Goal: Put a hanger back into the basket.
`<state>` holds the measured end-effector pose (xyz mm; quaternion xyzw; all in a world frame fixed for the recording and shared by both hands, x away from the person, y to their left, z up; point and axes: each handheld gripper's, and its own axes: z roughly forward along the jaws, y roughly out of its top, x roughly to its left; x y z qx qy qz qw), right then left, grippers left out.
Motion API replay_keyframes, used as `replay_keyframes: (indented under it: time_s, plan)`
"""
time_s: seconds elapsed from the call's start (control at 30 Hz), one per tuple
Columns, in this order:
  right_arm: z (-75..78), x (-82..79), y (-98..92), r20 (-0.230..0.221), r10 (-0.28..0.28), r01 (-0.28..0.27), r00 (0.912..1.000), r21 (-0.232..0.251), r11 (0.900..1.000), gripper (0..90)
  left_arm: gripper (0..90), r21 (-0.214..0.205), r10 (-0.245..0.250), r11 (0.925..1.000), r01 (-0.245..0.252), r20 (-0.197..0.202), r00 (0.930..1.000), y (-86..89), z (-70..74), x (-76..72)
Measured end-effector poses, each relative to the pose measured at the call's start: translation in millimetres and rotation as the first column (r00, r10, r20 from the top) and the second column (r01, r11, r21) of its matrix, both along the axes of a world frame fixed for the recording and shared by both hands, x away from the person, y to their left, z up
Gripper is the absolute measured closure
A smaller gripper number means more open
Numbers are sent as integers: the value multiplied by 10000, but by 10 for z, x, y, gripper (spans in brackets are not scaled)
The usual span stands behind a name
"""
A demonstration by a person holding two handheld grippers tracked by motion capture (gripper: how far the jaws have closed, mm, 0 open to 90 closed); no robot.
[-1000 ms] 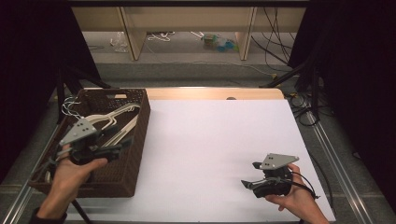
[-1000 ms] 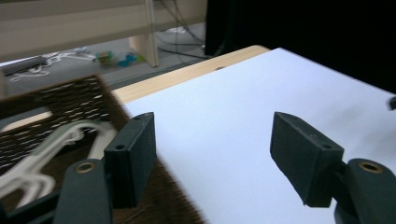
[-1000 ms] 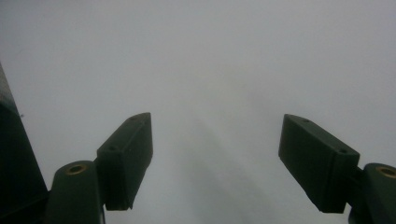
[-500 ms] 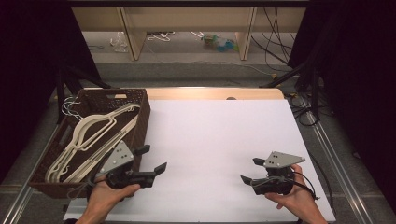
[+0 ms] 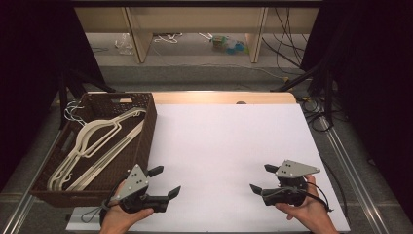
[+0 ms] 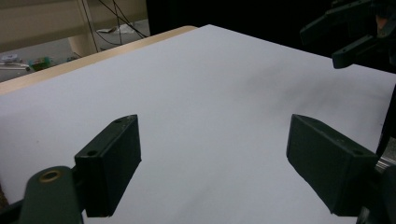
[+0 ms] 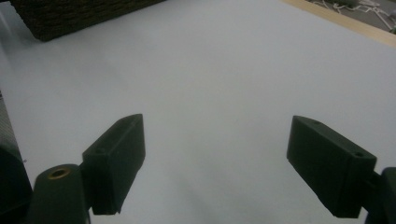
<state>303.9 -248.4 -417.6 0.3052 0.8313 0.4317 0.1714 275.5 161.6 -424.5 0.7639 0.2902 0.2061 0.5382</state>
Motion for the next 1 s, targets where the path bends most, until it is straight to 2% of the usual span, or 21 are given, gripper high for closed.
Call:
replay_keyframes:
  time_s: [0.03,0.07,0.13,0.17,0.2,0.3,0.37,0.43,0.6,0.67,0.7,0.8,0.9,0.93,1.0]
  plan:
    - [4,-16,-1,43,-67,66,10000,82,9999,194,176,45,-62,10000,62,17,10000,-14,-18,-13]
    - [9,-31,-6,161,-91,89,9998,152,9998,190,176,-30,-119,9999,119,-137,9998,-28,-29,-26]
    - [5,-79,-5,122,-148,142,9998,525,9985,186,176,-32,-159,9999,159,-20,9999,-32,-28,-35]
    - [6,-105,-16,236,-223,210,9995,539,9983,187,175,-163,-168,9997,168,-4,9999,-35,-31,-39]
    - [-1,-127,-21,288,-263,245,9992,601,9979,186,175,-91,-125,9999,125,25,9999,-26,-25,-44]
    - [-20,-169,-38,132,-288,279,9995,626,9976,189,175,-33,-86,10000,86,-10,10000,-13,-31,-36]
    - [-42,-174,-56,270,-393,373,9989,679,9970,186,175,-130,22,9999,-23,-37,10000,-8,-36,-41]
    - [-44,-204,-68,47,-473,469,9989,734,9962,187,175,-102,31,9999,-31,15,10000,-2,-35,-43]
    - [-61,-236,-89,224,-545,526,9983,774,9956,187,175,-180,15,9998,-15,-11,10000,7,-36,-47]
    - [-56,-252,-87,76,-533,524,9986,902,9945,186,175,-277,43,9996,-43,-12,10000,12,-32,-48]
    - [-60,-247,-91,316,-584,553,9978,913,9943,186,176,-312,42,9995,-42,22,10000,15,-32,-45]
    - [-49,-268,-98,158,-634,614,9979,1060,9925,181,175,-237,13,9997,-10,109,9999,34,-24,-40]
    - [-37,-272,-111,236,-715,685,9972,1083,9918,179,175,-449,29,9990,-26,65,10000,35,-28,-33]
    - [-49,-264,-104,361,-737,686,9966,1286,9893,179,175,-378,-26,9993,32,155,9999,42,-24,-23]
    - [-53,-264,-104,356,-753,700,9965,1325,9887,177,175,-366,100,9993,-99,48,9999,46,-22,-32]
